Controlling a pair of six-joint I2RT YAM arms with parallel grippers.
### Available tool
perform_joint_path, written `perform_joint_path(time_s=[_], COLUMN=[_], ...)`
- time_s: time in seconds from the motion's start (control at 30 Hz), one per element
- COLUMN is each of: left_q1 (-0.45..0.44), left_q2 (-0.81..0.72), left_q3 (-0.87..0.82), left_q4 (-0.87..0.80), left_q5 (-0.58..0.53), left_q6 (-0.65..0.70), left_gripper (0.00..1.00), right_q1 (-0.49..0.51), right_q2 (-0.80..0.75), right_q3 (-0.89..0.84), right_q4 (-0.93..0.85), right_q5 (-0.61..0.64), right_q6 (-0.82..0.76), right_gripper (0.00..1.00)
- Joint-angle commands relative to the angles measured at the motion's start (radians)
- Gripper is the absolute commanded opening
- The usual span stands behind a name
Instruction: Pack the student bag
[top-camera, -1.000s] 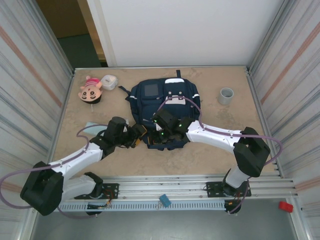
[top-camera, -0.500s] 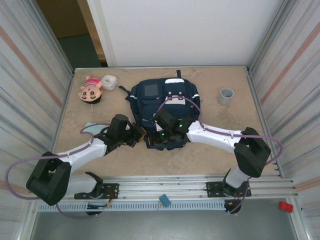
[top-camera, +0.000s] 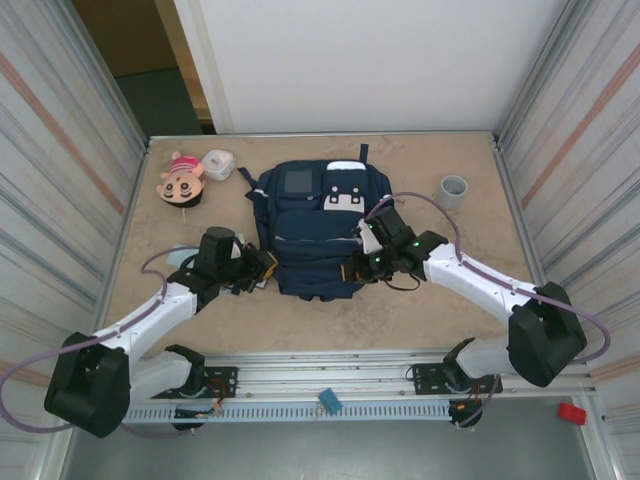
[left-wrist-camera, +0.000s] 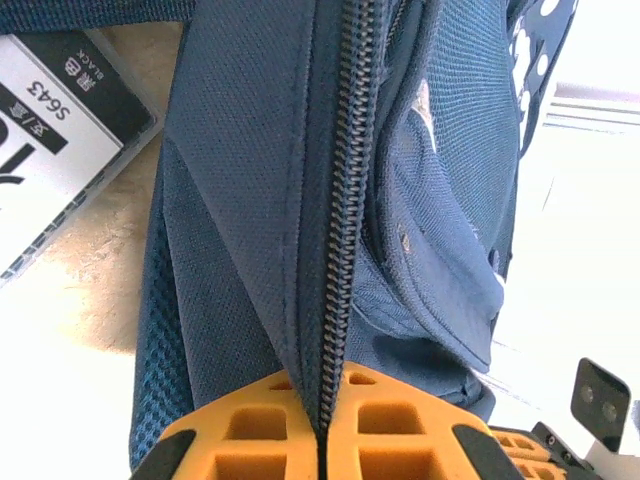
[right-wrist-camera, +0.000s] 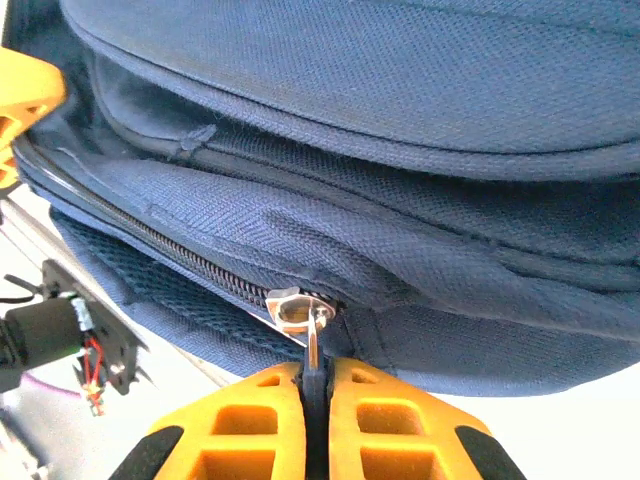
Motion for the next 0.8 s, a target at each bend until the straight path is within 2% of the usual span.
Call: perform_joint_path(time_s=[0.0, 0.03, 0.1, 0.2, 0.27, 0.37, 0.5, 0.57, 0.63, 0.77], left_q1=[0.042, 0.042, 0.041, 0.03, 0.016, -0.048, -0.166, -0.199, -0.212, -0.229], left_q2=[-0.053, -0.062, -0.076, -0.106, -0.121, -0.118, -0.052, 0.004, 0.071, 0.189], left_q3=[-0.008, 0.0, 0.024, 0.076, 0.123, 0.197, 0.25, 0.287, 0.331, 0.4], left_q4=[-0.089, -0.104, -0.132, -0.15, -0.144, -0.149, -0.181, -0.232, -0.258, -0.22], left_q5=[-0.078, -0.081, -0.095, -0.115, -0.118, -0.128, 0.003, 0.042, 0.056, 0.105], left_q6=[0.084, 0.112, 0.183, 0.326, 0.498, 0.843, 1.361, 1.53, 1.618, 1.692], left_gripper=[0.1, 0.23, 0.41, 0.58, 0.66, 0.69, 0.68, 0.7, 0.74, 0.76], right_q1=[-0.051, -0.047, -0.032, -0.003, 0.018, 0.033, 0.034, 0.035, 0.035, 0.035], right_q2=[-0.049, -0.053, -0.061, -0.064, -0.066, -0.069, -0.081, -0.086, -0.094, -0.117], right_q3=[0.016, 0.026, 0.036, 0.057, 0.075, 0.091, 0.103, 0.106, 0.104, 0.09], right_q4=[-0.11, -0.107, -0.095, -0.078, -0.076, -0.067, -0.06, -0.065, -0.067, -0.053], right_q5=[0.062, 0.05, 0.02, -0.021, -0.035, -0.044, -0.049, -0.048, -0.044, -0.035], right_q6=[-0.059, -0.066, -0.086, -0.121, -0.14, -0.153, -0.157, -0.16, -0.16, -0.159], right_gripper=[0.0, 0.0, 0.0, 0.0, 0.0, 0.0, 0.0, 0.0, 0.0, 0.0])
